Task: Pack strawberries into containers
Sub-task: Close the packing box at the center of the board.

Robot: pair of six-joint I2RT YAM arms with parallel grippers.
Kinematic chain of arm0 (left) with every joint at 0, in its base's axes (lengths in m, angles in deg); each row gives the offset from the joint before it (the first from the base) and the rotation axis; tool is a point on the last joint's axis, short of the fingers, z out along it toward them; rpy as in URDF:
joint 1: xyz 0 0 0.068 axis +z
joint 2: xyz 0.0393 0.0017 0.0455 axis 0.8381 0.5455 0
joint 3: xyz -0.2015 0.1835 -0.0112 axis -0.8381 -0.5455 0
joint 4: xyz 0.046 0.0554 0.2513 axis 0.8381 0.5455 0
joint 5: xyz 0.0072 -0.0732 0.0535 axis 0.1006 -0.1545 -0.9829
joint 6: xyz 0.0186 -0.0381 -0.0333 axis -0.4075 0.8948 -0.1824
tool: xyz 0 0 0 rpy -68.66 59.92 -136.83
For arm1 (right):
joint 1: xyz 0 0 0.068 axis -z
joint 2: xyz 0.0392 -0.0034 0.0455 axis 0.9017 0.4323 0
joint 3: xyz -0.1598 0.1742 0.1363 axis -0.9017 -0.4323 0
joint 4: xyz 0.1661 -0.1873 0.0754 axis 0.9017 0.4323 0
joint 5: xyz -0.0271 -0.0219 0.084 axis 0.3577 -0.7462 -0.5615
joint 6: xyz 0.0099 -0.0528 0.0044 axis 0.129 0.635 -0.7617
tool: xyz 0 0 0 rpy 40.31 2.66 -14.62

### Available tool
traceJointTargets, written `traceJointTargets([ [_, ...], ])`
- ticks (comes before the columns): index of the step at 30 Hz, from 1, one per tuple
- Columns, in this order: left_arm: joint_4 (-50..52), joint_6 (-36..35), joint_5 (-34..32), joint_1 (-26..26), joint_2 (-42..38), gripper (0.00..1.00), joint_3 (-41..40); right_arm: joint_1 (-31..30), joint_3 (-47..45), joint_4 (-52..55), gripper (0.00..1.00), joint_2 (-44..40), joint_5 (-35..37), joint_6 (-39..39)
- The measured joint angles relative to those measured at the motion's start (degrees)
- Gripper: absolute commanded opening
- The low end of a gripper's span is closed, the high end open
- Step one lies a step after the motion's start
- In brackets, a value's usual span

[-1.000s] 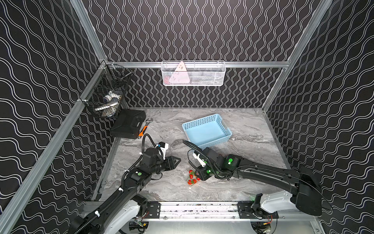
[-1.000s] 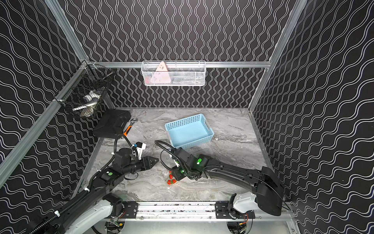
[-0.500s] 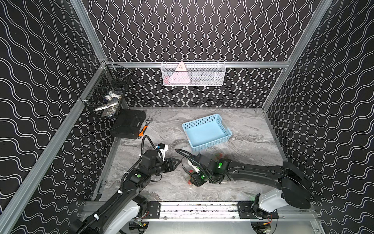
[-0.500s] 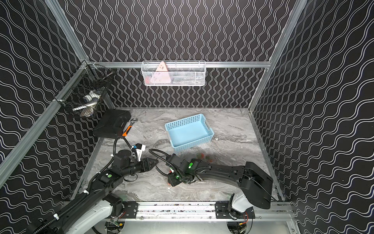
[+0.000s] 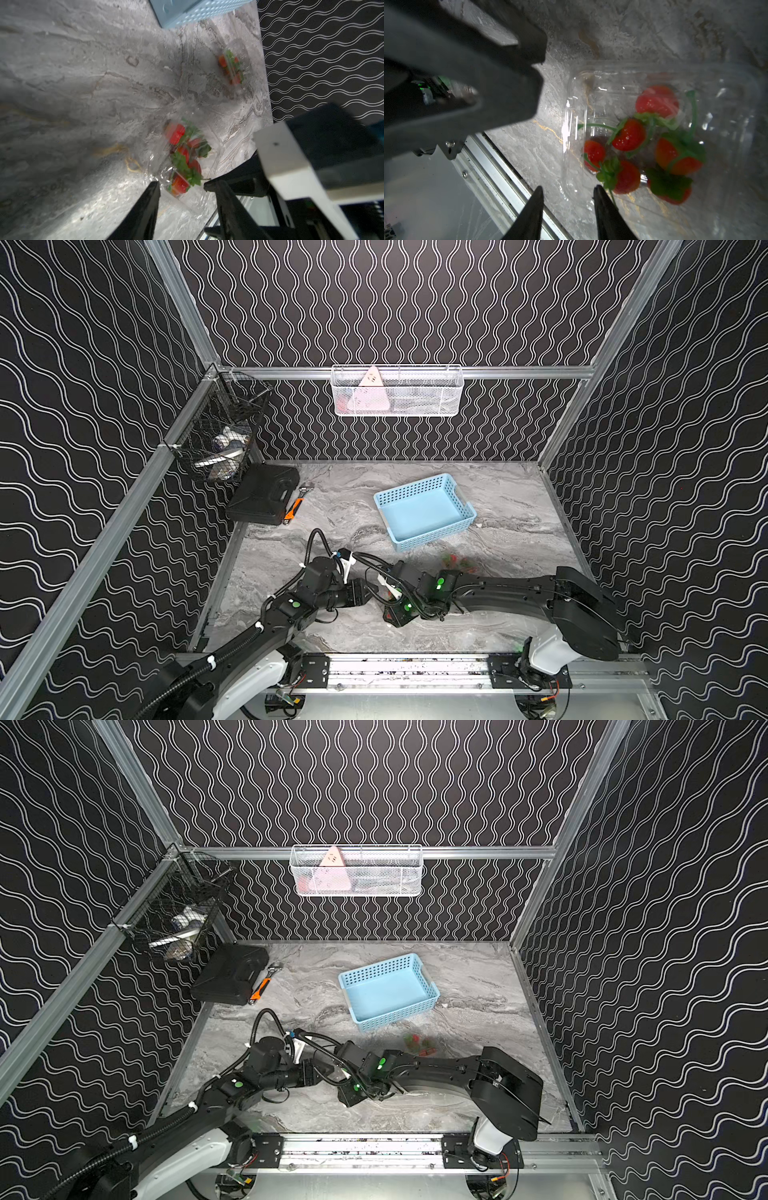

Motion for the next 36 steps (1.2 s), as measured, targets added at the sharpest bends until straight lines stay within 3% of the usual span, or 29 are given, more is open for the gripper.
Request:
traceJointTargets([
  [16,-6.01,-0.5,-3.04,-4.33,6.4,0.5,-0.31,-0.63,-0.37,-0.46,0.42,-0.28,0.31,-1.27],
  [36,-6.91,-1.03,-6.23,-5.16,9.31,0.49,-1.92,-0.7,-0.74,-0.59,0.42,-0.07,0.68,-1.88],
])
